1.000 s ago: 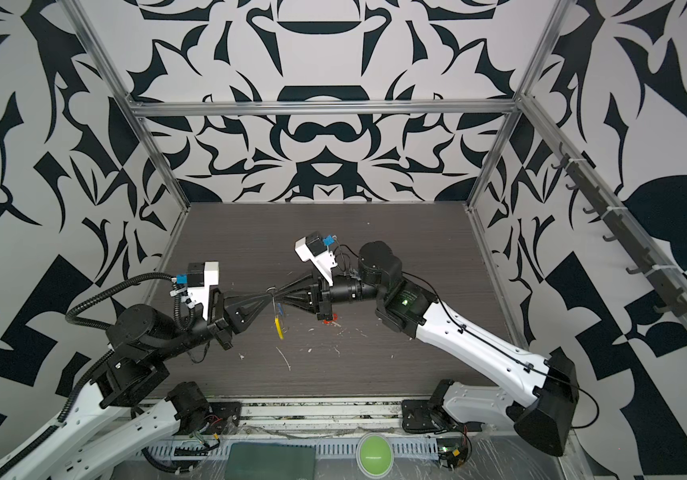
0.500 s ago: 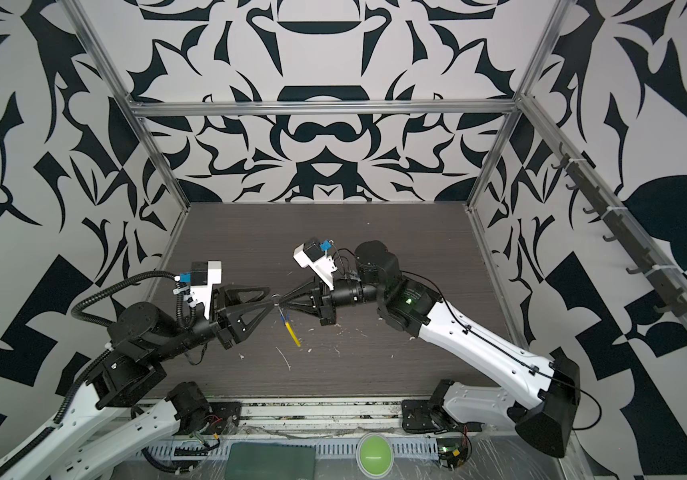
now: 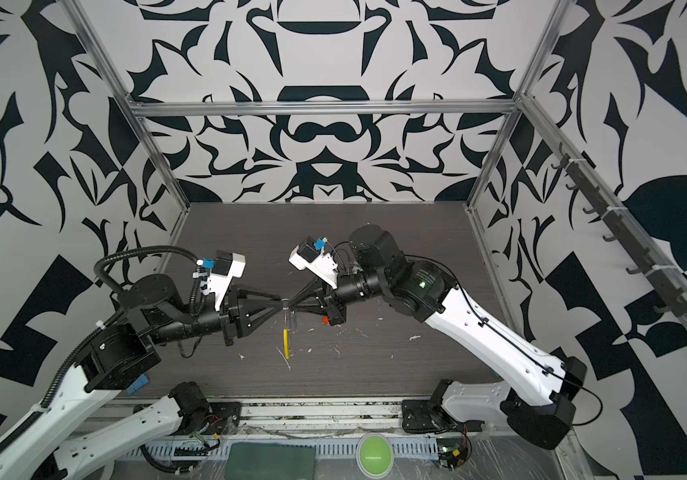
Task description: Remove the keys from the keyring
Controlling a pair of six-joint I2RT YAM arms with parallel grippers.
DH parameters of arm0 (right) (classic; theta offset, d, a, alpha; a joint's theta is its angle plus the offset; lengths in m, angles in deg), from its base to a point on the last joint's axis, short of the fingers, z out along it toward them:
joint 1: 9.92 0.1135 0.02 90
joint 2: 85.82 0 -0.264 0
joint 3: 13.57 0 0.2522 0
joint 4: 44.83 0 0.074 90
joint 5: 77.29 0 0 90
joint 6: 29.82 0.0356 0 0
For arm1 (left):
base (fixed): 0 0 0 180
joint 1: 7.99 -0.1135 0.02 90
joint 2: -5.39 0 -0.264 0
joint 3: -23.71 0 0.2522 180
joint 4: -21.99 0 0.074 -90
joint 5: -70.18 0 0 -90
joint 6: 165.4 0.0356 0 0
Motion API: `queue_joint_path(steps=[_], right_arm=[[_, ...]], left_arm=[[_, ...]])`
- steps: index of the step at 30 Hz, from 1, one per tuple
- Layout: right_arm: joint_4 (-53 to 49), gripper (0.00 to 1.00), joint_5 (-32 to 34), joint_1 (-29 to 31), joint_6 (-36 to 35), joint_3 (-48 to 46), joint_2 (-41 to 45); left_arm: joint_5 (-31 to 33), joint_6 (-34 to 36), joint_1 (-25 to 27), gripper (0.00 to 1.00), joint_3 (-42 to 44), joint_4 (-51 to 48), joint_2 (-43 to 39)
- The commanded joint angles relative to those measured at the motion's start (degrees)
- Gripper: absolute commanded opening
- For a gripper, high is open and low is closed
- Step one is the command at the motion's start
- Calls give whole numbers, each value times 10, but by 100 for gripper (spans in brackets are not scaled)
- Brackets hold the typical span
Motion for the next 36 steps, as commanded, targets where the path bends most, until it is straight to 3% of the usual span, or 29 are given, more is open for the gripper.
queue_joint_path(steps=[1,23,32,36], right_arm=[[-49,0,4,0,-31,34,-3],[-92,0,15,6,-45,76,-22],[-126,0,35,15,-65,101,-37],[-127,0,43,17,-66,103,-38]], left_arm=[[-34,20,0,26,-25,-50,13],[-52,36,0,12,-59,-76,57],[-53,39,0,14,-65,-82,65],[-48,41,0,4,-66,-85,63]])
